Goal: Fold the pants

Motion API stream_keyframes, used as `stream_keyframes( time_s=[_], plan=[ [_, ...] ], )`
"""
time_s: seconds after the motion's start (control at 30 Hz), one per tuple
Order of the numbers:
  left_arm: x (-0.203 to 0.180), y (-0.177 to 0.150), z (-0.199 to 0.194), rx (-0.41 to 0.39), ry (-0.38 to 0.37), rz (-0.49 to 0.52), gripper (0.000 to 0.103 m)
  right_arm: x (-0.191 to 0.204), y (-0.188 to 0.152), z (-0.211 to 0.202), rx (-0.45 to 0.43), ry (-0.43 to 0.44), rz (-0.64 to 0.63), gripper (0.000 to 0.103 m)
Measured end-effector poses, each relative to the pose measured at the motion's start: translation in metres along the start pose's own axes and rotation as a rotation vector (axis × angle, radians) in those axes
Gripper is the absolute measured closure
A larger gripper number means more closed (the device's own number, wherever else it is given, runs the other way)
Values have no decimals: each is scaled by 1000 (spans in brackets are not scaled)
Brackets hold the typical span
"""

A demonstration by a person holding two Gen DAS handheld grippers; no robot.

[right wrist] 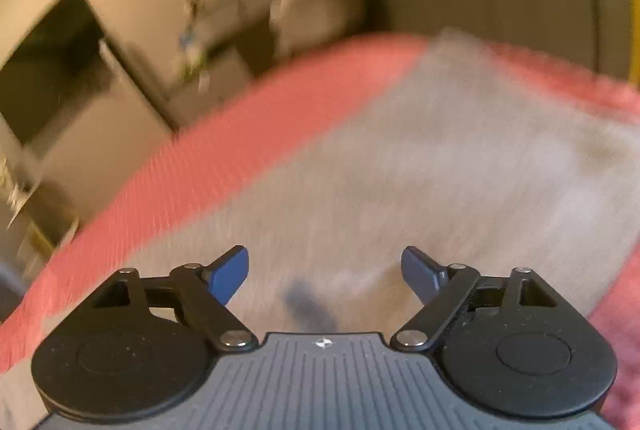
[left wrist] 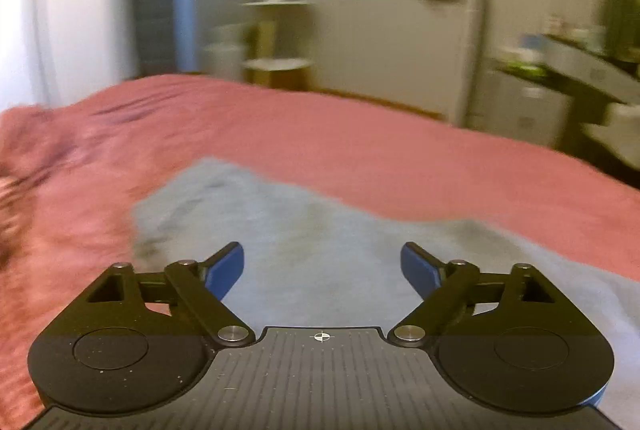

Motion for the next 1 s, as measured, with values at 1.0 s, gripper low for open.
stream_keyframes(
  time_s=[1.0],
  plan=[
    [84, -54, 51, 333, 285, -169, 14, 14, -16, 15, -95, -68, -315, 16]
  ],
)
Point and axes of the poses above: each gripper's, at about its wrist camera, not at the fingertips, and z roughly the way its jaws point, x to its left, y to its top, the point moved 6 cm from there along z, roughly the way its jaws point, and after that the axes turned 3 degrees about z, right-handed, at the moved point
